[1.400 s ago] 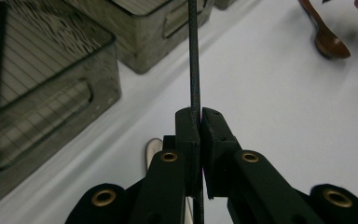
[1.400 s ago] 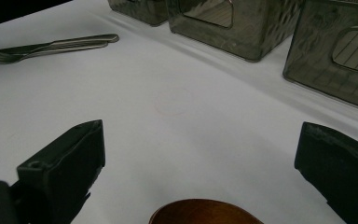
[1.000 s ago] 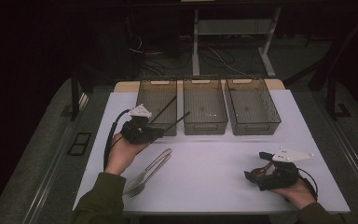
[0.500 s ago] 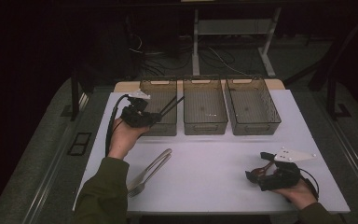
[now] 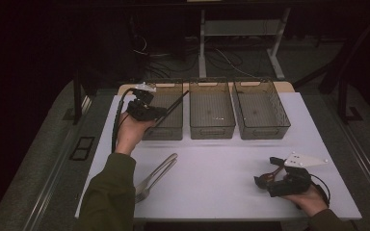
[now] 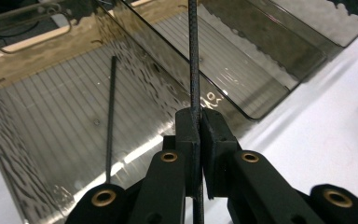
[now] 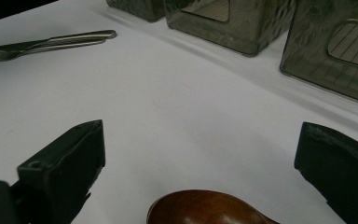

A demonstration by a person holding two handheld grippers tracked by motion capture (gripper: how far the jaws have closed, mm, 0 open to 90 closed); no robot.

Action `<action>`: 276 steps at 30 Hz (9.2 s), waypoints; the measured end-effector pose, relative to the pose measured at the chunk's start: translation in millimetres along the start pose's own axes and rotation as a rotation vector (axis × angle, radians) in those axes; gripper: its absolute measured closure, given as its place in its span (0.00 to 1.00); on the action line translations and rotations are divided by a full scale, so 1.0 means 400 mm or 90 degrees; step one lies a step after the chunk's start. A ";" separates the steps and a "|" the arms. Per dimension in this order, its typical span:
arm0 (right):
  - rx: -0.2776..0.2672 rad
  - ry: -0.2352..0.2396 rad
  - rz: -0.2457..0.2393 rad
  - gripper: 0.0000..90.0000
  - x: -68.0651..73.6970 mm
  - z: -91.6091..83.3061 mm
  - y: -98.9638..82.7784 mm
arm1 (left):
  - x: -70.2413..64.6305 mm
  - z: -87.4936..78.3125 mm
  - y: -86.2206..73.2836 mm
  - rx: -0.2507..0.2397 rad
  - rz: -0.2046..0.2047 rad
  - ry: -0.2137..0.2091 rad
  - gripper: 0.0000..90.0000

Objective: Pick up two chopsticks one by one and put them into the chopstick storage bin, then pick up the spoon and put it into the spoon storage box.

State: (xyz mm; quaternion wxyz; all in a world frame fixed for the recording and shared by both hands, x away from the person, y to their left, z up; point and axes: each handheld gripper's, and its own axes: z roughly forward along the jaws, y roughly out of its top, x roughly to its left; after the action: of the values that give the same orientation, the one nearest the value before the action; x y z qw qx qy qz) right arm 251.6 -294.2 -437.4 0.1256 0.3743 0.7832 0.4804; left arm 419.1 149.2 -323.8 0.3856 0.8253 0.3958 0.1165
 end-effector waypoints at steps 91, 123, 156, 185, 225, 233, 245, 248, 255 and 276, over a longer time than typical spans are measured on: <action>-0.014 0.003 0.010 0.02 -0.009 -0.011 0.001 | 0.066 0.121 0.036 0.004 0.019 0.001 0.58; -0.010 0.002 0.003 0.02 -0.009 -0.011 0.000 | -0.103 -0.038 -0.156 -0.105 0.077 -0.101 0.21; 0.029 0.009 0.005 0.13 -0.016 -0.036 0.019 | -0.170 -0.056 -0.385 -0.117 0.090 -0.127 0.00; 0.163 -0.130 0.050 1.00 -0.229 -0.021 0.051 | -0.168 -0.047 -0.387 -0.114 0.099 -0.135 0.00; 0.267 -0.133 0.042 1.00 -0.195 -0.063 0.000 | -0.179 -0.044 -0.386 -0.111 0.101 -0.149 0.00; 0.278 -0.115 0.031 1.00 -0.150 -0.093 -0.022 | -0.178 -0.046 -0.386 -0.112 0.101 -0.149 0.00; 0.243 -0.087 0.038 0.99 -0.141 -0.125 -0.027 | -0.177 -0.047 -0.386 -0.114 0.099 -0.153 0.00; 0.214 -0.067 0.041 0.90 -0.146 -0.135 -0.020 | -0.176 -0.046 -0.386 -0.115 0.096 -0.155 0.00; 0.187 -0.022 0.021 0.65 -0.132 -0.140 -0.002 | -0.178 -0.044 -0.386 -0.113 0.102 -0.157 0.00; 0.329 0.024 -0.140 0.54 -0.079 -0.090 0.040 | -0.184 -0.040 -0.385 -0.109 0.106 -0.165 0.00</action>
State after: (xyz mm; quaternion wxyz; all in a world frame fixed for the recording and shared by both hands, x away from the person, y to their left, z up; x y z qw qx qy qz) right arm 260.6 -336.0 -410.6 0.0625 0.2978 0.9178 0.2551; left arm 275.6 163.1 -416.9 0.4913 0.8275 0.2615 0.0739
